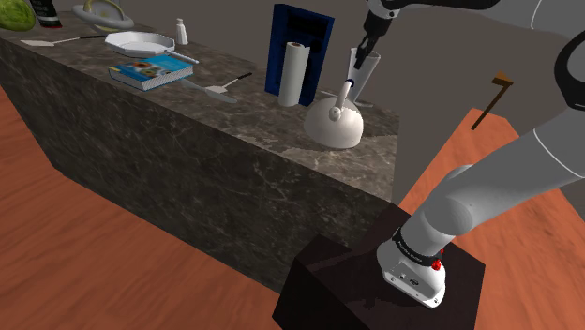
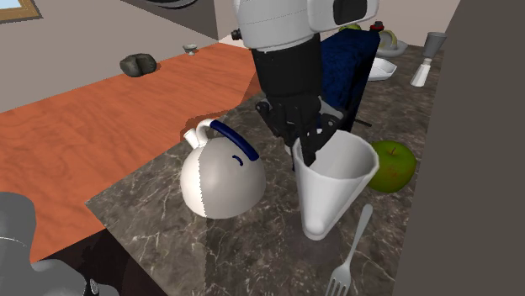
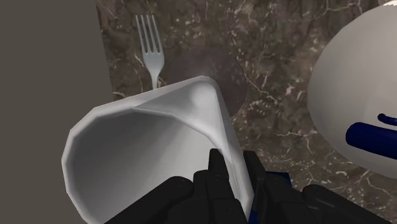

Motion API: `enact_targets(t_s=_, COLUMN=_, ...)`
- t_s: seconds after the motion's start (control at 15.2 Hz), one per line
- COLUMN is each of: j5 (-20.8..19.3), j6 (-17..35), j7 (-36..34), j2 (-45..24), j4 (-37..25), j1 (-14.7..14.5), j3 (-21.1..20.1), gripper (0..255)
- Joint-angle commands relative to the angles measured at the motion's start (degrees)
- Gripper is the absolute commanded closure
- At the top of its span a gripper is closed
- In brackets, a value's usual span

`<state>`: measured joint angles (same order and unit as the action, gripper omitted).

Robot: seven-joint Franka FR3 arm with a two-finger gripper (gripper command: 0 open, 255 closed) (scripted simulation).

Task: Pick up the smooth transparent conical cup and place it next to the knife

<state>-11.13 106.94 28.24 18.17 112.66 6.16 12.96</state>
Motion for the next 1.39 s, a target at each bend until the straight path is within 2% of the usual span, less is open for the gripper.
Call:
enact_targets(t_s=0.0, j5=0.09, j6=-1.15, j7=0.21, j2=-0.17, j4=-1.36, j1=-0.02, j3=-0.02, gripper=255)
enact_targets(t_s=1.12, j5=1.30, j6=-13.60, j7=2.22, j2=-4.08, j4=-17.80, j1=-0.38, j3=-0.17, gripper=255)
enact_targets(t_s=1.32, j5=1.11, j6=-14.25, j7=-2.03, j2=-4.17, j4=-17.86, j1=-1.86, j3=-3.01, gripper=255)
